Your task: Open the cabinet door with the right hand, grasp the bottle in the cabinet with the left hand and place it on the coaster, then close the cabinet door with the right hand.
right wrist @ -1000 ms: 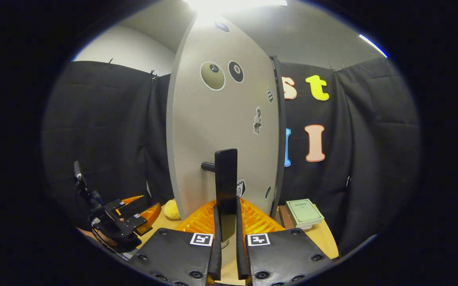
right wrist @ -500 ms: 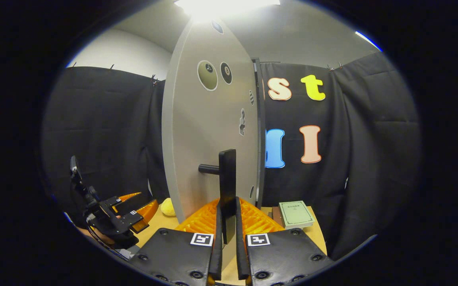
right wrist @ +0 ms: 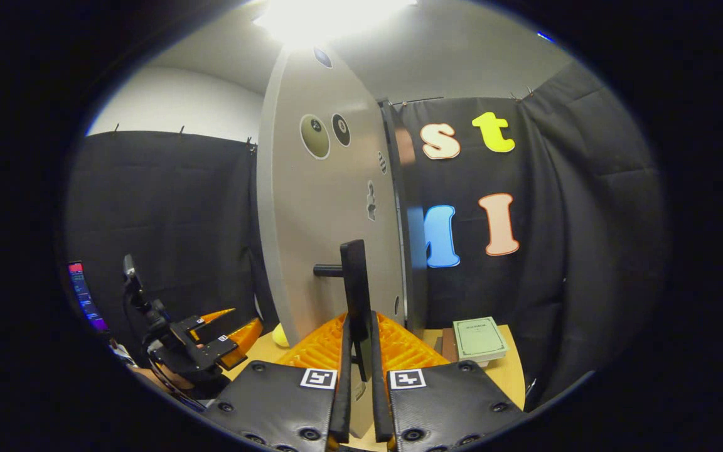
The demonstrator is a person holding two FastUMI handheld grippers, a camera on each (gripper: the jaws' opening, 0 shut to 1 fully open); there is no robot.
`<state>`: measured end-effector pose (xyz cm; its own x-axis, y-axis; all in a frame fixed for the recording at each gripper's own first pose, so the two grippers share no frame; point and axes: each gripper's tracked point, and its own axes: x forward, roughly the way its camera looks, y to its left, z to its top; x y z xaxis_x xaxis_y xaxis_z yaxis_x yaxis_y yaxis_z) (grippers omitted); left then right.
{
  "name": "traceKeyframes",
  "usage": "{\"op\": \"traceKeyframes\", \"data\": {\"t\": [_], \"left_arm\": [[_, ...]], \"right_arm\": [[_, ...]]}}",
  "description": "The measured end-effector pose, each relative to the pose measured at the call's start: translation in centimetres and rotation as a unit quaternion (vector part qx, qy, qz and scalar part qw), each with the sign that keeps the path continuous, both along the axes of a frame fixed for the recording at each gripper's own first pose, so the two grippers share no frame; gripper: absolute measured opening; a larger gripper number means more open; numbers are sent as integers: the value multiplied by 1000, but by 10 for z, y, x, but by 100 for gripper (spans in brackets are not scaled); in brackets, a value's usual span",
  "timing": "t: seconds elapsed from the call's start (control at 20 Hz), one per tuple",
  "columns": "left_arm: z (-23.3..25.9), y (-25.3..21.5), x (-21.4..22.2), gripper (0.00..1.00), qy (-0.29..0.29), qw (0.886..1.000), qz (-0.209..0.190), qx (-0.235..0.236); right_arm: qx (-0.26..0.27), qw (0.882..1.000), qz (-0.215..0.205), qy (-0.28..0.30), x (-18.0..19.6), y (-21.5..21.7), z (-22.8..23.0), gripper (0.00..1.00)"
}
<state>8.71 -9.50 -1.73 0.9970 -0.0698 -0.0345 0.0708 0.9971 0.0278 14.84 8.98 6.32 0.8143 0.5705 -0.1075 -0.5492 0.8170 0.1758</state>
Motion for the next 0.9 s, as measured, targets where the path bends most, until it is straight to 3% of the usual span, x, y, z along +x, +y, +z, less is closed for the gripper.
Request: {"op": "traceKeyframes", "data": {"t": [0.05, 0.3, 0.4, 0.55, 0.65, 0.75, 0.8, 0.9], "left_arm": [[4, -2, 2, 65, 1, 1000, -1, -2], [15, -10, 30, 65, 17, 1000, -9, -11], [19, -11, 46, 65, 17, 1000, -13, -6], [22, -17, 74, 65, 18, 999, -27, -10], [24, -20, 95, 65, 16, 999, -35, -15], [25, -18, 120, 65, 16, 999, -38, -15], [26, -18, 135, 65, 15, 999, -40, -18], [28, -19, 163, 65, 15, 999, -46, -25]], "right_arm": [[-1, 1000, 1, -5, -4, -8, 0, 14], [-13, 997, -72, -27, -3, -74, -4, 14], [-20, 994, -100, -32, 0, -92, -8, 42], [-46, 987, -152, -33, 9, -115, -23, 99], [-64, 980, -185, -31, 14, -127, -34, 92], [-68, 976, -206, -17, 22, -137, -41, 97], [-68, 974, -216, -12, 27, -141, -43, 92], [-69, 968, -241, -8, 35, -153, -44, 97]]}}
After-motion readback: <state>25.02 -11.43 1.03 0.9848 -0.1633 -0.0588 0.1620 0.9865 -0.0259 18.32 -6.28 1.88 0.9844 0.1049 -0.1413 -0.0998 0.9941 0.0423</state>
